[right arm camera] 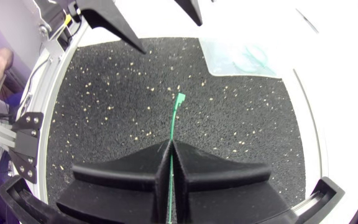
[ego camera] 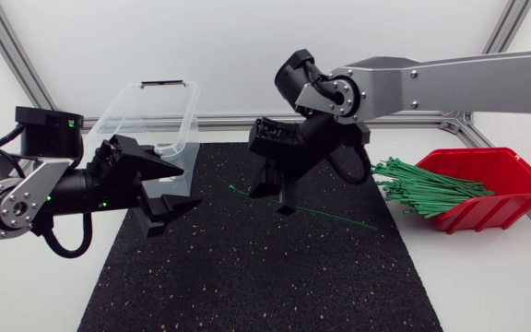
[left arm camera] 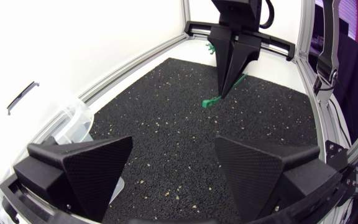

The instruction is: Take a green cable tie from the red box, thread the tail through the head to close it, then place it in the transparent bin on the left.

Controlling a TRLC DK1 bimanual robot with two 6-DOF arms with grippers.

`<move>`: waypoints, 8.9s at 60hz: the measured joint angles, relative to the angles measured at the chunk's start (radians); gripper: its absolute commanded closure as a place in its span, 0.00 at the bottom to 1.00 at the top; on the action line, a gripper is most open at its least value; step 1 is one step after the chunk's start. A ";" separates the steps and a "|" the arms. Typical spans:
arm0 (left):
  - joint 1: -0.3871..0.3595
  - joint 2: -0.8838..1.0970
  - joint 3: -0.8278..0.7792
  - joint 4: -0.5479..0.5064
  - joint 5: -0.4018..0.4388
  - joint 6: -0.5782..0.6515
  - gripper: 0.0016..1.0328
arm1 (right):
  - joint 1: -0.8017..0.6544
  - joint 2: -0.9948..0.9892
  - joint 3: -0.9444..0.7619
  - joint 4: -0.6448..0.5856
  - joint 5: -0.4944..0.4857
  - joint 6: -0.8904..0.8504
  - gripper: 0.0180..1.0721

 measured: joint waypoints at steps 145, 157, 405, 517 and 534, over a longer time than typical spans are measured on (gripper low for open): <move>-0.043 0.298 0.056 0.924 0.409 -0.712 0.38 | -0.198 -0.052 -0.139 0.629 -0.705 0.416 0.95; -0.043 0.298 0.056 0.931 0.409 -0.731 0.38 | -0.199 -0.052 -0.173 0.685 -0.706 0.491 0.95; -0.076 0.395 0.165 0.938 0.394 -0.880 0.96 | -0.215 -0.003 -0.318 1.225 -0.682 0.907 0.95; -0.024 0.429 0.292 0.938 0.552 -1.069 0.97 | -0.249 -0.080 -0.280 0.958 -0.649 0.833 0.29; 0.018 0.419 0.317 0.914 0.597 -1.142 0.97 | -0.271 -0.149 -0.255 0.568 -0.568 0.512 0.21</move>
